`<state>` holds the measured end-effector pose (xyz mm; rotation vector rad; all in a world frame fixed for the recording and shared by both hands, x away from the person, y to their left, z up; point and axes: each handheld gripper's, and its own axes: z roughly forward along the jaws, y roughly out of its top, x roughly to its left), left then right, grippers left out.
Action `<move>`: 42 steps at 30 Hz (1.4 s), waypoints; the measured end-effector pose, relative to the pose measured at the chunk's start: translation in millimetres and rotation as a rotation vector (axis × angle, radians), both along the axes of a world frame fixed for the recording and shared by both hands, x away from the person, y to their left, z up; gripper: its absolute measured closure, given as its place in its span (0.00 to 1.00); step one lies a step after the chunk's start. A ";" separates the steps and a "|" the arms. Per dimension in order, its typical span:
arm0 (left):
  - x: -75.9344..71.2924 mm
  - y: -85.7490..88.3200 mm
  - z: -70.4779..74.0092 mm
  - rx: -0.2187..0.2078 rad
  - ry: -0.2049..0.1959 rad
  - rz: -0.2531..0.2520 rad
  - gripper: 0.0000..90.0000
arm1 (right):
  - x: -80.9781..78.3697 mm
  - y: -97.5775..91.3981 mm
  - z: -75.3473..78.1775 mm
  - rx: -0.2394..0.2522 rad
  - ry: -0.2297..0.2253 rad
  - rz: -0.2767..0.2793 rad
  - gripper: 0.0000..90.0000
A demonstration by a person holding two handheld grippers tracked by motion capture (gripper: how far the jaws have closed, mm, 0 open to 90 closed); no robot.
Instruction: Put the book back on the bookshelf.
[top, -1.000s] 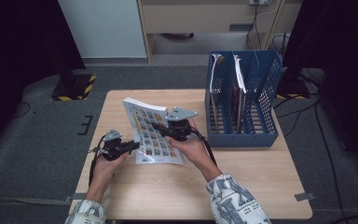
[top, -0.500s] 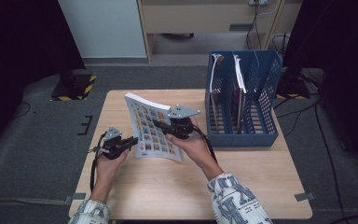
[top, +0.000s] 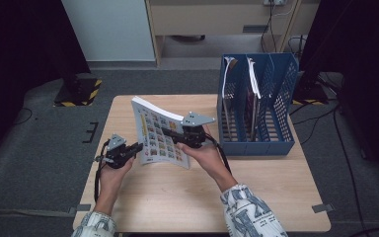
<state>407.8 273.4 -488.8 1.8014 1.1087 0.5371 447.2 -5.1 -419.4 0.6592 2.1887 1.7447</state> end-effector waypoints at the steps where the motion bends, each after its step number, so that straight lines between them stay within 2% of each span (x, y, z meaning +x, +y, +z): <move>1: -0.2 0.1 0.0 -0.002 0.001 0.000 0.92 | -0.1 0.0 0.0 0.001 0.000 0.003 0.78; 7: -0.5 -0.2 0.0 -0.003 0.000 -0.001 0.92 | 1.1 0.3 -1.9 0.011 -0.003 0.001 0.78; 8: -0.6 -0.1 -0.1 -0.005 0.001 0.000 0.92 | 2.5 -0.2 -3.8 0.026 0.002 -0.002 0.78; 11: -0.6 0.0 -0.2 -0.007 0.001 0.001 0.92 | 3.2 -0.5 -4.9 0.034 0.000 -0.005 0.79; 18: -1.6 0.3 -0.8 -0.015 -0.001 0.002 0.92 | 3.1 -0.5 -5.8 0.033 -0.014 -0.013 0.80; 27: -2.0 0.4 -0.9 -0.016 -0.001 0.002 0.92 | 4.6 0.2 -7.3 0.049 0.007 -0.013 0.80; 33: -2.2 1.0 -1.7 -0.025 0.000 0.005 0.92 | 3.9 0.7 -6.8 0.040 -0.007 -0.030 0.82; 42: -1.3 1.6 -4.0 -0.034 0.013 -0.001 0.88 | -0.7 1.4 -2.4 0.022 -0.001 -0.039 0.82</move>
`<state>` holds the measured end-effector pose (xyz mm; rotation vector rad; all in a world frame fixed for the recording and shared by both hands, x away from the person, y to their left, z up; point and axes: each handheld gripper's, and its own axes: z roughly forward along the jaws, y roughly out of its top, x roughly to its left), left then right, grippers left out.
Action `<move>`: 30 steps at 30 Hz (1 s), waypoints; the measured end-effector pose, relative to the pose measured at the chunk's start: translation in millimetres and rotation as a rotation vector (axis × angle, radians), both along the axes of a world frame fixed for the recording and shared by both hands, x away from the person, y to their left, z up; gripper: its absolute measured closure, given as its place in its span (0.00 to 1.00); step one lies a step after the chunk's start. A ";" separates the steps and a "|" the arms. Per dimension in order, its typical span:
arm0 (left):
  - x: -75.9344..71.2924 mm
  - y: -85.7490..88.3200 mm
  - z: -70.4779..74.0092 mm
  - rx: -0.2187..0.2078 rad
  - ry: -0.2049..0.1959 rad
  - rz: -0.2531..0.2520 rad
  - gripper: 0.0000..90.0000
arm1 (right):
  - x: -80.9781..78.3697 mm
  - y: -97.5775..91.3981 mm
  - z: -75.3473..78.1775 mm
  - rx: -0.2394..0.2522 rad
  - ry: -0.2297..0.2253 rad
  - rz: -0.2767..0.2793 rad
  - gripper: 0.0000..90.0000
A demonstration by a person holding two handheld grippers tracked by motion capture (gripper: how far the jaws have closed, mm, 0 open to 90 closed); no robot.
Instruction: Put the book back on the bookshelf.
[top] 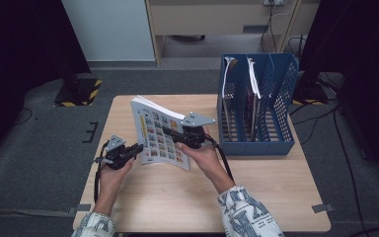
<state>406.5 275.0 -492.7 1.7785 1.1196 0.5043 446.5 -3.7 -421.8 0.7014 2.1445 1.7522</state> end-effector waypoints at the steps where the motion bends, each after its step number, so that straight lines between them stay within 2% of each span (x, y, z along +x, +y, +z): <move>1: 0.1 0.0 -0.4 0.002 0.000 0.000 0.88 | -0.9 0.1 0.6 -0.001 0.001 -0.001 0.82; 5: 0.8 0.1 -2.5 0.004 -0.004 0.017 0.79 | -3.2 1.0 2.4 -0.005 -0.004 -0.001 0.82; 6: 1.0 1.5 -3.7 -0.008 -0.001 0.030 0.75 | -4.3 1.9 3.6 -0.007 -0.006 0.003 0.82; 11: 1.4 4.9 -4.9 -0.015 0.008 0.065 0.59 | -4.2 3.2 4.9 -0.013 -0.004 -0.006 0.82; 30: 1.7 7.5 -6.7 -0.006 0.012 0.077 0.54 | -5.8 -4.7 19.2 -0.044 -0.017 -0.031 0.82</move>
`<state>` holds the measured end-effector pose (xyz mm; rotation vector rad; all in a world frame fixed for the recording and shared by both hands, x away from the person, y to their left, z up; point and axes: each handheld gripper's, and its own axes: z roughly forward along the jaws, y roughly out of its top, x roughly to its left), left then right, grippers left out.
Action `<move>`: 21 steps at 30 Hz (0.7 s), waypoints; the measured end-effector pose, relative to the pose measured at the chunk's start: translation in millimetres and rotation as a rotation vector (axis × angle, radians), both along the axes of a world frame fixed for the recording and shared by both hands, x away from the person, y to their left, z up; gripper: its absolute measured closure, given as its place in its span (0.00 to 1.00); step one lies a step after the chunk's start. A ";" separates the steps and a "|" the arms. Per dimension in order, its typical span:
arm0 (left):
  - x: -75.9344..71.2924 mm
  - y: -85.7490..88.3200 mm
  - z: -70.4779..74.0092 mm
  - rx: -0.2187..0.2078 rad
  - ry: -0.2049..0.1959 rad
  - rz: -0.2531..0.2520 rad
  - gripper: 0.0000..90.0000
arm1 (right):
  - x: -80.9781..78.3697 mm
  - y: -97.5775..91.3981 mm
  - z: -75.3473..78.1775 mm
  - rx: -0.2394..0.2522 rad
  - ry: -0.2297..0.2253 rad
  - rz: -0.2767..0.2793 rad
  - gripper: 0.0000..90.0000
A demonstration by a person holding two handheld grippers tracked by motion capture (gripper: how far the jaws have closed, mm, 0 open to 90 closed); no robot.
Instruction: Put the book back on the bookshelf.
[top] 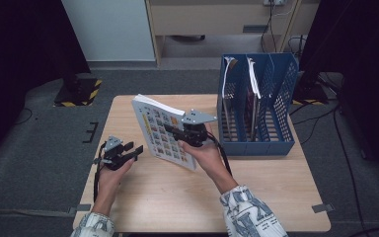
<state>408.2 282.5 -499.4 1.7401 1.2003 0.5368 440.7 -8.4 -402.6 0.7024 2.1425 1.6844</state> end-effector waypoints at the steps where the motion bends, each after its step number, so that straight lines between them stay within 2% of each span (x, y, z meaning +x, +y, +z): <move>1: 0.0 0.3 -0.2 0.000 -0.002 0.004 0.53 | -0.1 -0.5 0.5 0.000 -0.004 -0.003 0.82; 4: 0.3 0.6 -0.9 0.009 -0.001 0.017 0.49 | -1.0 -2.0 2.1 -0.004 -0.005 -0.005 0.82; 5: 1.1 0.4 -2.2 0.022 0.004 0.022 0.40 | -1.7 -4.0 3.7 -0.004 -0.010 -0.011 0.82; 11: 4.2 -0.3 -7.5 0.043 0.030 0.035 0.25 | -2.3 -12.4 7.2 -0.001 -0.018 -0.031 0.82; 17: 5.7 -0.8 -10.5 0.067 0.049 0.041 0.19 | -2.8 -20.4 10.2 0.006 -0.021 -0.046 0.82; 21: 5.9 -0.9 -10.8 0.072 0.046 0.053 0.16 | -5.7 -26.8 13.9 0.007 -0.029 -0.050 0.82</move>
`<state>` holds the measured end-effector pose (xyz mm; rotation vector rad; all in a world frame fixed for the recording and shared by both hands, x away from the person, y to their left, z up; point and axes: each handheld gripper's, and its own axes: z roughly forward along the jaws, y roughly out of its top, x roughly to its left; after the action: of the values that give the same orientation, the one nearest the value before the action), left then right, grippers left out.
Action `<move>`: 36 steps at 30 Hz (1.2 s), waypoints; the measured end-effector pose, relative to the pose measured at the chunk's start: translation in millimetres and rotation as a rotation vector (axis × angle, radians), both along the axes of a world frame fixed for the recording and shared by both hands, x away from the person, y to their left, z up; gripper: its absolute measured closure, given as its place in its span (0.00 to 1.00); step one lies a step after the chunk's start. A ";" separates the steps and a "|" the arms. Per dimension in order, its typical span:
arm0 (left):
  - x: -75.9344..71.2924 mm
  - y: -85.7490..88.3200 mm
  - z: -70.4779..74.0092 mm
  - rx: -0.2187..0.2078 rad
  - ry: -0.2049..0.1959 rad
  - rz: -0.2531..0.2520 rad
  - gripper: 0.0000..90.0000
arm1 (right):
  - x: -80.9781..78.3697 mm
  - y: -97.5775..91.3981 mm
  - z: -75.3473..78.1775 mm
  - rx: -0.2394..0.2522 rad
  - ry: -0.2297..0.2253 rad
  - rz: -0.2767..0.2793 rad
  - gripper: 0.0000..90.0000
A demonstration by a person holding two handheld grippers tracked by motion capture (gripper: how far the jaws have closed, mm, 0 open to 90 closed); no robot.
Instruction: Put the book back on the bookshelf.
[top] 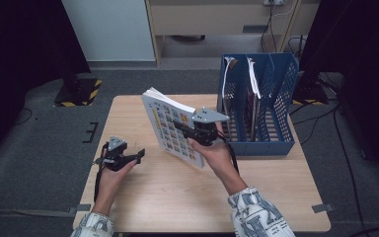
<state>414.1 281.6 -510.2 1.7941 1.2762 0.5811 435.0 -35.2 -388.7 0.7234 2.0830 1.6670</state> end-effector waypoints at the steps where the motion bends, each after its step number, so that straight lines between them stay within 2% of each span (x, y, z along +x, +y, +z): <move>1: 0.0 0.2 -0.1 0.003 0.003 0.002 0.15 | -0.5 -1.1 0.7 0.001 -0.003 -0.003 0.82; 10: 0.8 -1.4 -2.1 0.027 0.011 -0.006 0.14 | -3.6 -8.3 6.1 0.000 -0.016 -0.012 0.82; 23: 1.0 -2.0 -3.0 0.029 0.018 -0.011 0.14 | -9.0 -13.1 12.8 0.006 -0.026 -0.014 0.82; 36: 1.0 -3.4 -3.7 0.037 0.020 -0.013 0.14 | -16.5 -26.0 18.5 0.008 -0.031 -0.016 0.82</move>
<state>415.2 278.2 -513.8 1.8414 1.2744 0.5841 418.5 -61.2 -370.3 0.7103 2.0456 1.6681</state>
